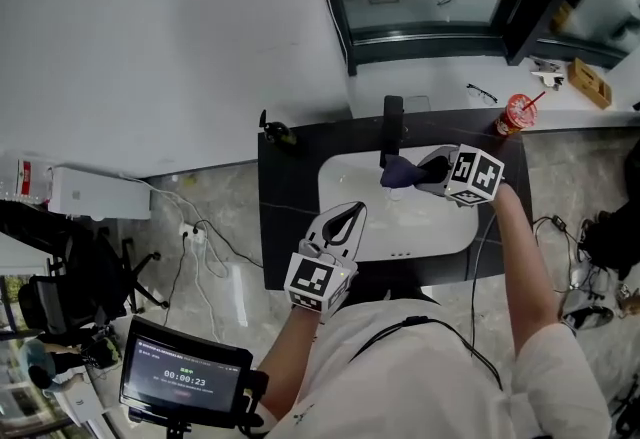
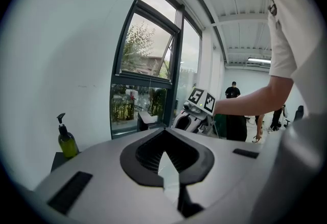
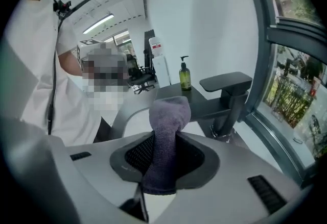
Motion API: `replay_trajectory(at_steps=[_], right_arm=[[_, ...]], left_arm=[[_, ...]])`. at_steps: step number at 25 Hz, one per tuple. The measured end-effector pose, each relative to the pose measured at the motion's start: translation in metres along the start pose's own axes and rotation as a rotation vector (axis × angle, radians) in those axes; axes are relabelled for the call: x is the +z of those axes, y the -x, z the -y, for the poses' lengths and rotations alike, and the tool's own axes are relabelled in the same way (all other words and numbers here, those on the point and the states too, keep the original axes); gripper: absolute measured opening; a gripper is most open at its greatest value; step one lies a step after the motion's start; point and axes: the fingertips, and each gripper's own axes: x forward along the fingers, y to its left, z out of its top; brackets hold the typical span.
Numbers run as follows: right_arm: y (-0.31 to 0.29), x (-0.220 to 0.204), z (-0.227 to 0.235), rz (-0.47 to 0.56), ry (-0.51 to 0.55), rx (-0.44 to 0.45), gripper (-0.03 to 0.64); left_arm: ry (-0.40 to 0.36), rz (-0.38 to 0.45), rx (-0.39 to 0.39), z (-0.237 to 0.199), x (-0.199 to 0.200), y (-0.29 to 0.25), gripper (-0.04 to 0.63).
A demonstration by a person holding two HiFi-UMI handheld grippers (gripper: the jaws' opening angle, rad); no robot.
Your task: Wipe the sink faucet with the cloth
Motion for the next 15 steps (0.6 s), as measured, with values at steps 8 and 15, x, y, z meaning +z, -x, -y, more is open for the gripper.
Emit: replay_trajectory(at_steps=[8, 15], right_arm=[[-0.026, 0.030, 0.038, 0.007, -0.027, -0.025, 0.109], [-0.012, 0.032, 0.073, 0.014, -0.086, -0.147, 0.109]], left_arm=[[0.005, 0.014, 0.012, -0.002, 0.007, 0.002, -0.005], [0.001, 0.010, 0.020, -0.002, 0.007, 0.010, -0.005]])
